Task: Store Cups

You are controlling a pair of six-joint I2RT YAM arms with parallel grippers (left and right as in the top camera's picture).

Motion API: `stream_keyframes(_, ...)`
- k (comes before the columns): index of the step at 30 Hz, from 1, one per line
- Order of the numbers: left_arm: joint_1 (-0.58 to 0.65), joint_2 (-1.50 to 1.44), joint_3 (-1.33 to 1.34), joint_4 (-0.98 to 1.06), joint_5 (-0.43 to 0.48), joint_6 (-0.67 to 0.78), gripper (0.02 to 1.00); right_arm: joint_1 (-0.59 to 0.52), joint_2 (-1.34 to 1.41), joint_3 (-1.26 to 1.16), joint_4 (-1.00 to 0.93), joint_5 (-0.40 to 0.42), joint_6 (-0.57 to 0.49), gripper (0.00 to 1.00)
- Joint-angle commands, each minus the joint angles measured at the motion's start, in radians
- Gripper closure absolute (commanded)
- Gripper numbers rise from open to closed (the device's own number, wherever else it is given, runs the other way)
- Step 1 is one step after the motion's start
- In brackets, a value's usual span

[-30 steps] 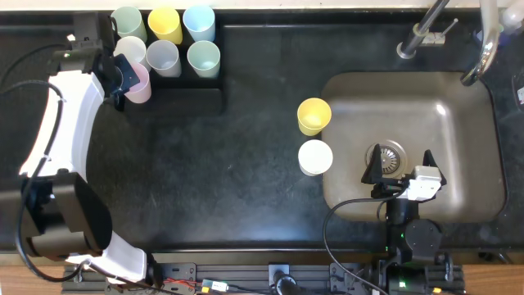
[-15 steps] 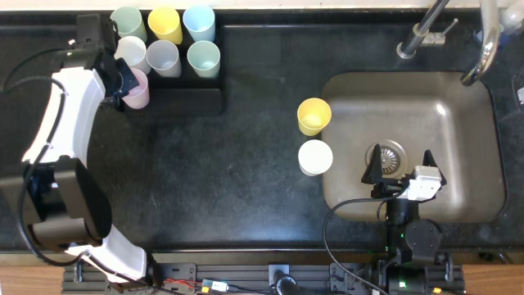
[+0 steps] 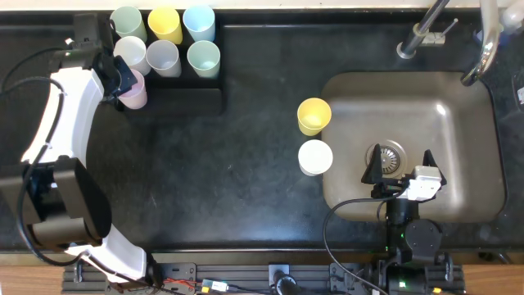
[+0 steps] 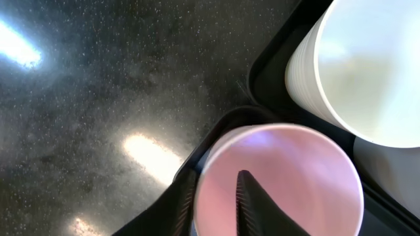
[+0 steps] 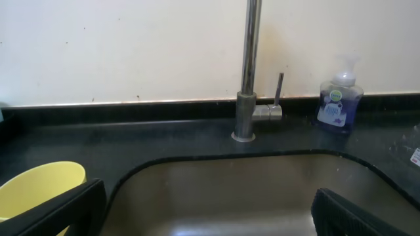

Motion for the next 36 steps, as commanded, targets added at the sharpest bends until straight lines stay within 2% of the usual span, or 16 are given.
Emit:
stream_keyframes(1,0.005,0.021,0.003,0.002,-0.008,-0.011,0.610,-0.002,-0.005,-0.013,0.006,0.000,0.006,0.005)
stream_keyframes(3,0.005,0.015,0.004,0.002,0.000,-0.011,0.511,-0.002,-0.005,-0.013,0.006,0.000,0.006,0.007)
stream_keyframes(7,0.003,-0.055,0.005,-0.003,-0.005,-0.016,0.408,-0.002,-0.005,-0.013,0.005,0.000,0.006,0.005)
stream_keyframes(10,0.003,-0.153,0.009,-0.021,-0.032,-0.058,0.369,-0.002,-0.005,-0.013,0.005,0.000,0.006,0.005)
stream_keyframes(14,-0.034,-0.245,0.100,-0.089,-0.019,-0.060,0.343,-0.002,-0.005,-0.013,0.006,0.000,0.007,0.003)
stream_keyframes(17,-0.155,-0.235,0.233,-0.145,-0.050,-0.059,0.308,-0.002,-0.005,-0.013,0.006,0.000,0.007,0.007)
stream_keyframes(20,-0.337,-0.171,0.365,-0.156,-0.083,-0.060,0.272,-0.002,-0.005,-0.013,0.006,0.001,0.006,0.005)
stream_keyframes(25,-0.613,-0.009,0.512,-0.169,-0.078,-0.142,0.268,-0.002,-0.005,-0.013,0.005,0.000,0.007,0.003)
stream_keyframes(27,-0.696,0.055,0.524,-0.177,-0.041,-0.183,0.266,-0.002,-0.005,-0.013,0.006,0.000,0.006,0.005)
stream_keyframes(30,-0.777,0.126,0.524,-0.214,0.012,-0.234,0.266,-0.002,-0.005,-0.013,0.006,0.000,0.006,0.005)
stream_keyframes(36,-0.862,0.215,0.524,-0.281,0.031,-0.266,0.277,-0.002,-0.005,-0.013,0.006,0.001,0.006,0.005)
